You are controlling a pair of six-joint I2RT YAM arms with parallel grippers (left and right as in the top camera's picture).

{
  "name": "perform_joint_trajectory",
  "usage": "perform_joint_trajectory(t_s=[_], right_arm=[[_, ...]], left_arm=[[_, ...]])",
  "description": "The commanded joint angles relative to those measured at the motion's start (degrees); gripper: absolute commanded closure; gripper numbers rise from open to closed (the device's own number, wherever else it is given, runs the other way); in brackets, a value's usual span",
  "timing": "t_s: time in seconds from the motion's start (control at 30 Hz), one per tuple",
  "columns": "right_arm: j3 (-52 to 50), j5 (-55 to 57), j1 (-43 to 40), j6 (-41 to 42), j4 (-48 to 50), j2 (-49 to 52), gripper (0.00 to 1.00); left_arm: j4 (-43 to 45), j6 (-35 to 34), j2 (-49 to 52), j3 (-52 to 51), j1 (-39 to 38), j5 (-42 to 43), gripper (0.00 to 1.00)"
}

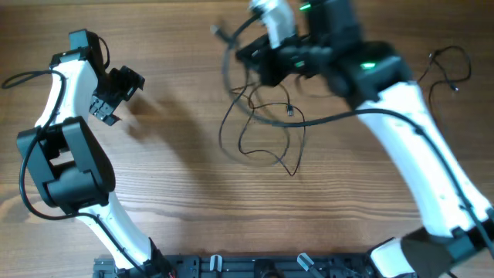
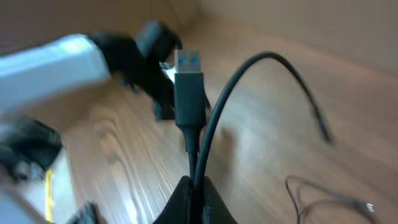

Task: Untangle cables
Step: 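Carry the cable with the right gripper to the upper right and release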

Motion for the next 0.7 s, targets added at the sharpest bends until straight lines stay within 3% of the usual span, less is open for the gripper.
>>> perform_joint_trajectory(t_s=[0.0, 0.17, 0.33, 0.67], right_arm=[[0.48, -12.44, -8.98, 6.27, 3.21, -5.42, 0.96], [0.48, -12.41, -18.45, 6.51, 0.66, -6.62, 0.96], [0.31, -8.13, -24.65, 1.77, -7.39, -5.70, 0.96], [0.31, 24.96, -27.23, -11.39, -22.18, 0.83, 0.96]], left_arm=[[0.09, -0.13, 0.17, -0.57, -0.15, -0.37, 0.00], [0.09, -0.13, 0.20, -0.57, -0.15, -0.37, 0.00], [0.09, -0.13, 0.20, -0.57, -0.15, -0.37, 0.00], [0.09, -0.13, 0.20, -0.57, -0.22, -0.35, 0.00]])
